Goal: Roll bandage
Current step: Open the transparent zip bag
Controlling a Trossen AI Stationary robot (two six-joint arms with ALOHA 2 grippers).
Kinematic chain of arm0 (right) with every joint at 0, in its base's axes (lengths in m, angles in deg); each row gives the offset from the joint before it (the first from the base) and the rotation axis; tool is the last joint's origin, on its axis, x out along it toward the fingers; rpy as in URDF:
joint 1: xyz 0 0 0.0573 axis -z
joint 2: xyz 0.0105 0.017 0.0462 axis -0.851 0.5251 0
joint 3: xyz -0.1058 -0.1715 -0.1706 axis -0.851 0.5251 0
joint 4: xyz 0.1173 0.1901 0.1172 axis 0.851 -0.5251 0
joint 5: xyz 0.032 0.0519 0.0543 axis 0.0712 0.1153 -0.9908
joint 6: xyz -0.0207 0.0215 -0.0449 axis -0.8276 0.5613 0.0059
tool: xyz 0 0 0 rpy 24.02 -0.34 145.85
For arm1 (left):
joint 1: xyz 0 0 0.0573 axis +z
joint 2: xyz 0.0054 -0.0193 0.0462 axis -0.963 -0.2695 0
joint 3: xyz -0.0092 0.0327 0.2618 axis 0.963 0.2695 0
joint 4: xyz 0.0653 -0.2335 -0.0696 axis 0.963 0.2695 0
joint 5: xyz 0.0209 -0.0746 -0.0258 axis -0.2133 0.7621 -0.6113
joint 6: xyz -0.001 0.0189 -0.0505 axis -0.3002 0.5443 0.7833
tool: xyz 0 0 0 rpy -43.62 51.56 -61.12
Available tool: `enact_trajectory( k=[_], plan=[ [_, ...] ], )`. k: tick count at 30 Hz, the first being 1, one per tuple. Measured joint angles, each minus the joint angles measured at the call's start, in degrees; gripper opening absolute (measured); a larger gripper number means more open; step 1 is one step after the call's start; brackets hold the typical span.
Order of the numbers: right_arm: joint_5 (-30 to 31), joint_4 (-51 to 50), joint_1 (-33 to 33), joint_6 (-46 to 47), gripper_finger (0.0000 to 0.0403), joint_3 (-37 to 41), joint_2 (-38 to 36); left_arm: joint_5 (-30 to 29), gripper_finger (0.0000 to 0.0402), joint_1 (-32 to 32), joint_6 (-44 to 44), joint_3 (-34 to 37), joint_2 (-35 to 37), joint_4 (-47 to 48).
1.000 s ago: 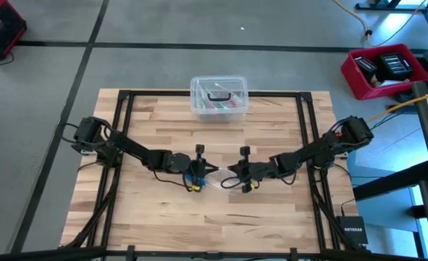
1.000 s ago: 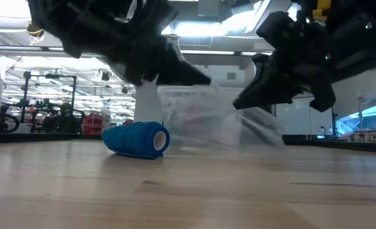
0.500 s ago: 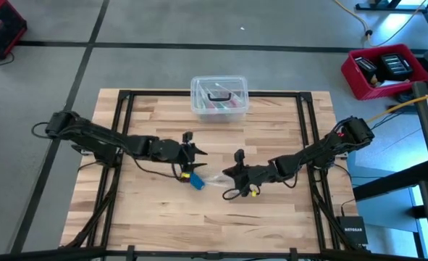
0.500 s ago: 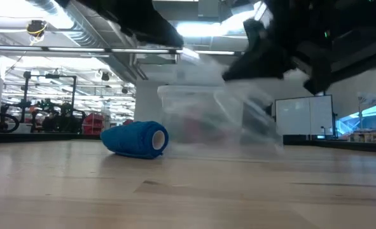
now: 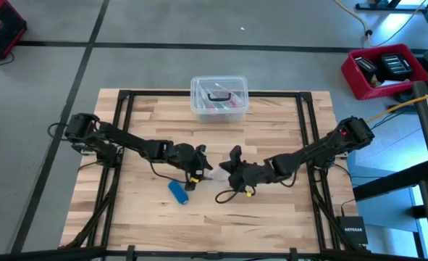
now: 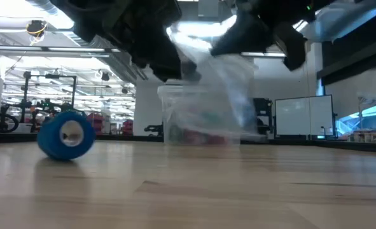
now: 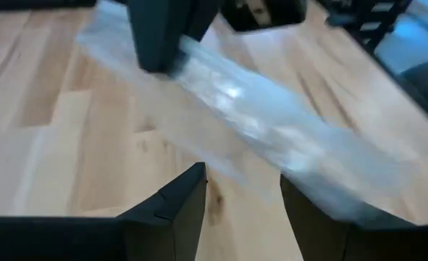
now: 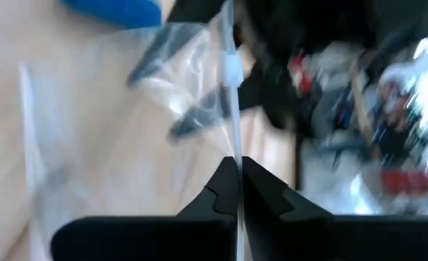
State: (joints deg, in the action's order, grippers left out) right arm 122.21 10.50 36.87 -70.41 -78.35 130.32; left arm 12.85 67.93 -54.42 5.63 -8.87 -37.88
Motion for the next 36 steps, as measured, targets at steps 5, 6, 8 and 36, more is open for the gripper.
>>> enact_trajectory(
  k=[5,6,8,36],
  plan=[
    [1.92,-8.57,-3.2,11.75,0.0006,-0.26,0.0,-1.86,0.016,0.32,-1.77,0.0,-0.4,-0.07],
    [1.36,-9.44,-3.23,13.48,0.0008,-0.26,0.0,-3.16,0.0158,0.41,-3.36,-0.04,-0.15,1.2],
    [0.68,-10.97,-2.8,16.07,0.0017,-0.26,0.0,-7.96,0.0154,0.53,-6.18,-0.03,1.61,7.06],
    [-23.26,-9.13,-1.77,43.8,0.0185,2.97,5.66,-12.5,0.0143,0.13,-3.59,1.9,6.28,6.93]
  ],
)
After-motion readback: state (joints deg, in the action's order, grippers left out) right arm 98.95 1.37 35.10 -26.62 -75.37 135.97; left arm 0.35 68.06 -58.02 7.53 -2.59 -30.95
